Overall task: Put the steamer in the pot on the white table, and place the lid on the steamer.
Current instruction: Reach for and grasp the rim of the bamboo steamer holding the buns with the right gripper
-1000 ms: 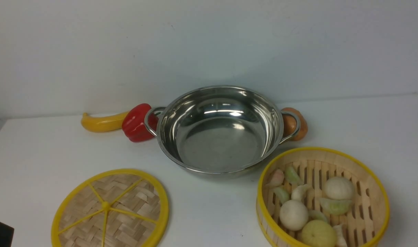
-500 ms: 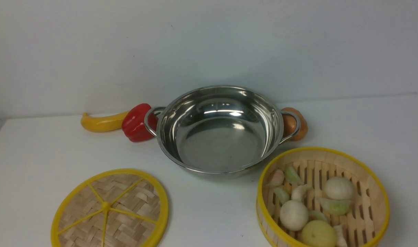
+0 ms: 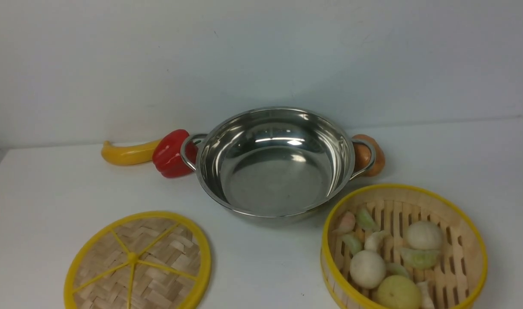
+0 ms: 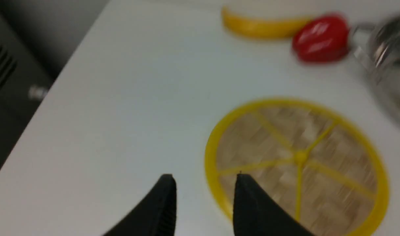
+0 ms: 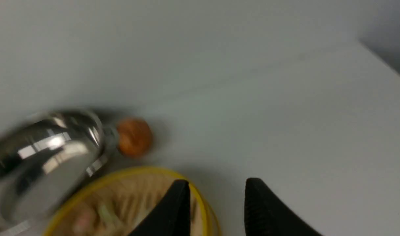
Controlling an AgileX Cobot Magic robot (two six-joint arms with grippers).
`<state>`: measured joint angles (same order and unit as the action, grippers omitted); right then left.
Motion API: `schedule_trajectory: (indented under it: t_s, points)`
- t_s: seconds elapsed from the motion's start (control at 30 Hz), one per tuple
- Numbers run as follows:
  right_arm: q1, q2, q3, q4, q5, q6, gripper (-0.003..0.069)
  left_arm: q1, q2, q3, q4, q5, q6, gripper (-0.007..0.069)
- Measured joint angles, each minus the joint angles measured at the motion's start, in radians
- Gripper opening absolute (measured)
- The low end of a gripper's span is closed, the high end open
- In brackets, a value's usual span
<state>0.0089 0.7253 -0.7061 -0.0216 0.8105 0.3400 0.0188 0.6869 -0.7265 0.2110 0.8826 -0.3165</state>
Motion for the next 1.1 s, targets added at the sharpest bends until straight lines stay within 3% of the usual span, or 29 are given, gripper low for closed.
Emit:
schedule_trajectory:
  t_s: [0.17, 0.43, 0.8, 1.0, 1.1]
  points:
    - [0.0, 0.399, -0.096, 0.197, 0.114, -0.238, 0.0249, 0.0, 0.321, -0.071, -0.035, 0.065, 0.145, 0.0241]
    - [0.0, 0.787, -0.172, 0.374, 0.076, -0.435, 0.0249, 0.0, 0.572, -0.074, -0.049, -0.045, 0.176, 0.0241]
    - [0.0, 0.949, -0.183, 0.343, -0.007, -0.447, 0.0245, 0.0, 0.619, -0.075, -0.05, -0.121, 0.177, 0.0241]
    - [0.0, 0.978, -0.189, 0.341, -0.02, -0.45, 0.0097, 0.0, 0.619, -0.075, -0.053, -0.124, 0.177, 0.0241]
    - [0.0, 0.978, -0.2, 0.3, 0.006, -0.481, 0.0074, 0.0, 0.619, -0.075, -0.053, -0.124, 0.177, 0.0241]
